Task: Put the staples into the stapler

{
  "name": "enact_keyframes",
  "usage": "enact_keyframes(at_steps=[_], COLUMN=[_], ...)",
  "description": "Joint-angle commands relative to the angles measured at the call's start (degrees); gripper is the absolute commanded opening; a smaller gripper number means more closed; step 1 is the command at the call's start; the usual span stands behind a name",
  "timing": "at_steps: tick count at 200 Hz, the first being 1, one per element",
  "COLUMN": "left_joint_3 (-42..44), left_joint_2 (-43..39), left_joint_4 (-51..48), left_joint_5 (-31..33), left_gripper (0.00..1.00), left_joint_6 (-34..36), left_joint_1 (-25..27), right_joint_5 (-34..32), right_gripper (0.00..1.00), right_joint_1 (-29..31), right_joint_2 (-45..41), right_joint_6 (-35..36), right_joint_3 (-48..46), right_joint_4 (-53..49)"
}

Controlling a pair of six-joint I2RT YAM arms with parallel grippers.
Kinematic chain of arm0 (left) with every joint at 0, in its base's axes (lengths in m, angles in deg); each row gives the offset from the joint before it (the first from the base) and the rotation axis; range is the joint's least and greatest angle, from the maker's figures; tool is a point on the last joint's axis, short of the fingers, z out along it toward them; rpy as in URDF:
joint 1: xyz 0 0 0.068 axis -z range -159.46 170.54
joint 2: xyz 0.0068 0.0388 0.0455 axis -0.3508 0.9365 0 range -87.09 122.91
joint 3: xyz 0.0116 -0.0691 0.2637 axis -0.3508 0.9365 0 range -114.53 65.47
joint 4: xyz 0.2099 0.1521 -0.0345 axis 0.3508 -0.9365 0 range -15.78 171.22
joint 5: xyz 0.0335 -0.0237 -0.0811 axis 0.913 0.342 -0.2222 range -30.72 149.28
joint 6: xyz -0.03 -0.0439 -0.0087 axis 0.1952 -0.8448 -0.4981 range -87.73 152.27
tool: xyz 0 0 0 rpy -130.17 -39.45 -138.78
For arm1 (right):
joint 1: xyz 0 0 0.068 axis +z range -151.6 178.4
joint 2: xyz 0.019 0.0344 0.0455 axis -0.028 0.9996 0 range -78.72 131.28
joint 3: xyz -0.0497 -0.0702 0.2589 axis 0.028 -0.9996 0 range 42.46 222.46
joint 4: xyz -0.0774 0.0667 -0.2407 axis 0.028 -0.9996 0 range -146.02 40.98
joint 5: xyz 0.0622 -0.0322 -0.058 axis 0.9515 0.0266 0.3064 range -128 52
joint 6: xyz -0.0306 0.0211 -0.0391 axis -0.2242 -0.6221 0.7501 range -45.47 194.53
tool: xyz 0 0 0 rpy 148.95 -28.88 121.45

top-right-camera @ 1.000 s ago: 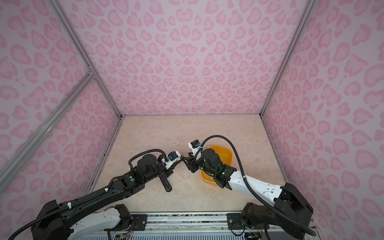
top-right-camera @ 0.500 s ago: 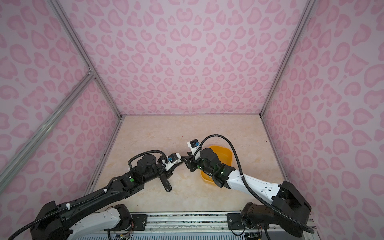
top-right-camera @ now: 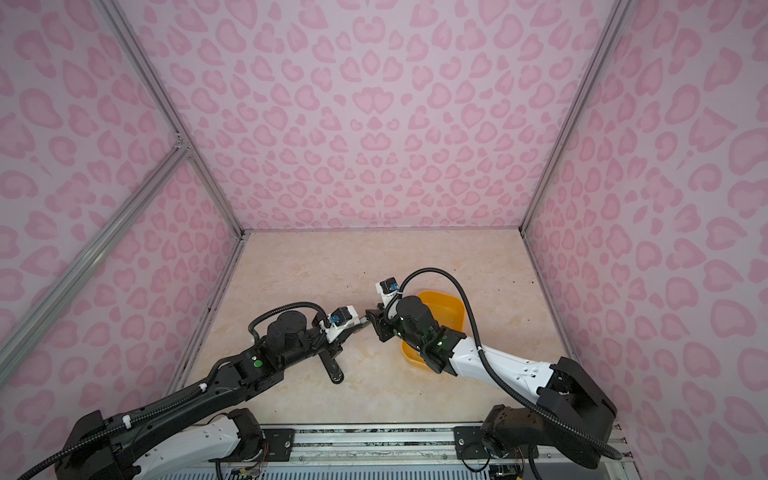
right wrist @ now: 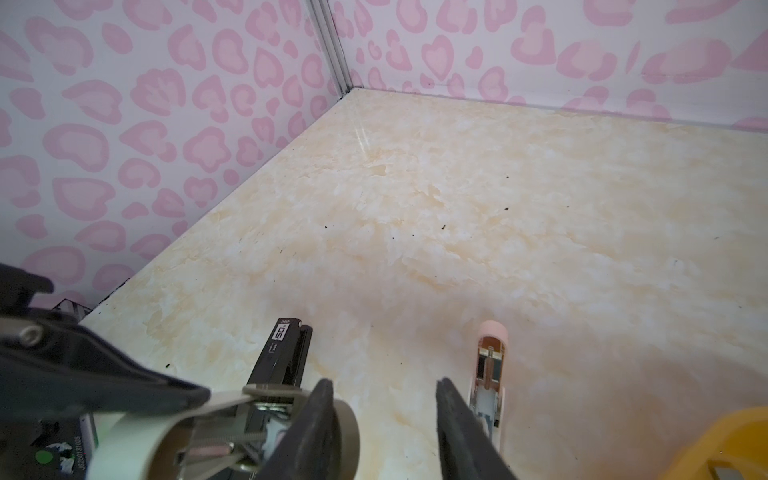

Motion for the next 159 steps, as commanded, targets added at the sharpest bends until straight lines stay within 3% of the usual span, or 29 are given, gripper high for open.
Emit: enact_keyframes(at_steps=[1, 159], left_joint_3=[0.1, 3.46], left_joint_2=[-0.6, -5.84], left_joint_4=[4.44, 8.29], left_joint_5=[-0.8, -0.5], left_gripper=[0.03, 0.03], left_joint_6=[-0.25, -1.18], left_joint_1=[-0.05, 0.0], right_joint_5=[-0.6, -3.02], right_gripper=[0.42, 0.45], right_joint_1=[0.28, 0.88], right_joint_2=[0.39, 4.35], right_joint_6=[0.31, 0.21], right_joint_3=[0.3, 3.33], right_joint_4=[-1.31, -4.44])
